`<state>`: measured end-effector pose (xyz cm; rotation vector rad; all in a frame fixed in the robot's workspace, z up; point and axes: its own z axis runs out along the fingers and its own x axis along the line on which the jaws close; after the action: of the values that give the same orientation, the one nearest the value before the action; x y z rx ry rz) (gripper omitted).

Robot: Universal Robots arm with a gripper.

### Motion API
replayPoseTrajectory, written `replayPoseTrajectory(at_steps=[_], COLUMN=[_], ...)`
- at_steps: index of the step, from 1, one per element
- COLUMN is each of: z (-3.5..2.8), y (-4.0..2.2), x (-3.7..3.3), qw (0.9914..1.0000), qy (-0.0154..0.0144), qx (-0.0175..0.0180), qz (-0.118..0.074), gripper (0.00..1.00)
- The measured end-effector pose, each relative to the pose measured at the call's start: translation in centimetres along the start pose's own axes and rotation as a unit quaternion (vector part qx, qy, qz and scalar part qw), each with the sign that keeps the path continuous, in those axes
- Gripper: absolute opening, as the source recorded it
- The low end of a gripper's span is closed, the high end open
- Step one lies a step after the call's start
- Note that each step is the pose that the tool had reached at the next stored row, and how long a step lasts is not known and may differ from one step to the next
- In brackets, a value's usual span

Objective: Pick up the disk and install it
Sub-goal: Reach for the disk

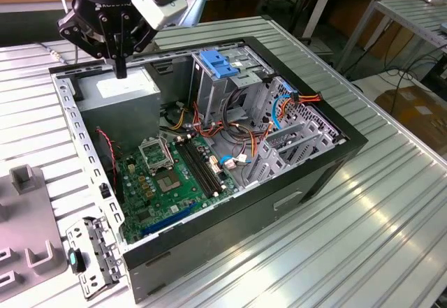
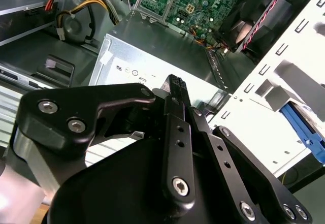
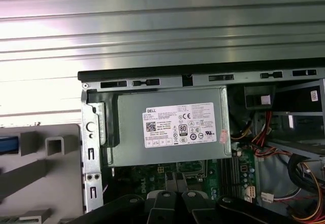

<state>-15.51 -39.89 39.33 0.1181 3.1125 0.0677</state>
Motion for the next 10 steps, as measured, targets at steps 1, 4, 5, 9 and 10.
replayPoseTrajectory(at_steps=[1, 4, 5, 9, 10], z=[-0.01, -0.01, -0.01, -0.02, -0.02], y=[-0.01, -0.03, -0.03, -0.06, -0.06], x=[0.09, 0.33, 0.41, 0.73, 0.83], qw=[1.0, 1.0, 1.0, 1.0, 1.0], qy=[0.0, 0.0, 0.0, 0.0, 0.0], qx=[0.0, 0.0, 0.0, 0.0, 0.0], qz=[0.0, 0.0, 0.0, 0.0, 0.0], gripper=[0.11, 0.11, 0.11, 0.11, 0.11])
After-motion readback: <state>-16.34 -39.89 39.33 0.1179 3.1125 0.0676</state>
